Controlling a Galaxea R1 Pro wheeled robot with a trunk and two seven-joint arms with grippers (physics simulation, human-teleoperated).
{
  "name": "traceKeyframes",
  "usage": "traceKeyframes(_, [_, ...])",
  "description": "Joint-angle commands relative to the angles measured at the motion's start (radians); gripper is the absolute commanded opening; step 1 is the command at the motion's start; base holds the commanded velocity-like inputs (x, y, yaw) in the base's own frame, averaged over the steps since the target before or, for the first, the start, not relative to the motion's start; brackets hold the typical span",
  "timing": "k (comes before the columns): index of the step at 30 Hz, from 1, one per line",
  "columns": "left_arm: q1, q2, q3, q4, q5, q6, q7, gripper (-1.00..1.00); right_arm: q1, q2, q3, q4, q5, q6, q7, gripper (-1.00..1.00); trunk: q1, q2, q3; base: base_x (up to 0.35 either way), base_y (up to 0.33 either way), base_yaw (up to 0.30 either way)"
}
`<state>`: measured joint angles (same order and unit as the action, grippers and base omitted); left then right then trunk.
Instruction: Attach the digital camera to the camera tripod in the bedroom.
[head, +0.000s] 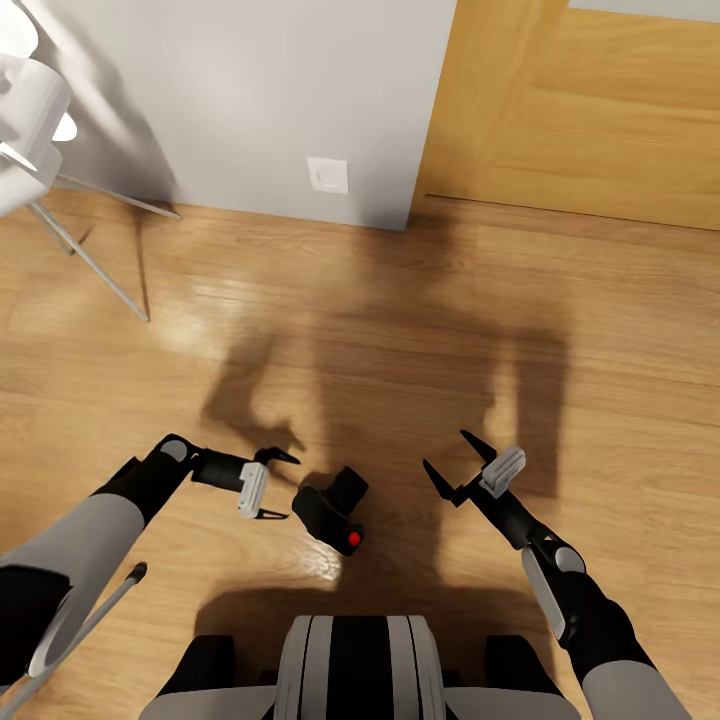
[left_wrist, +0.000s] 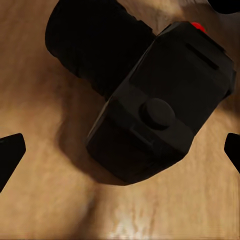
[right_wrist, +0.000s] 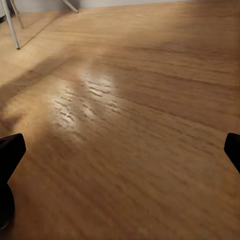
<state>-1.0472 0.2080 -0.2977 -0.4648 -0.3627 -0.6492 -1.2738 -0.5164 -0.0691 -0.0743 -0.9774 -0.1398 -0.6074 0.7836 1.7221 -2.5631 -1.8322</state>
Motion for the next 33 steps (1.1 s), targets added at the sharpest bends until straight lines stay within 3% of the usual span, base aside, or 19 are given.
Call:
traceKeyframes(1, [0.000, 0.000, -0.003, 0.001, -0.002, -0.004, 0.001, 1.00, 0.000, 0.000, -0.001, 0.001, -0.009, 0.002, 0.010, 1.00, 0.000, 0.000, 0.000, 0.000, 0.000, 0.000])
traceKeyframes(33, [0.001, -0.058, -0.010, 0.073, -0.007, -0.004, 0.005, 1.00, -0.001, 0.000, -0.001, 0.001, -0.009, 0.002, 0.010, 1.00, 0.000, 0.000, 0.000, 0.000, 0.000, 0.000])
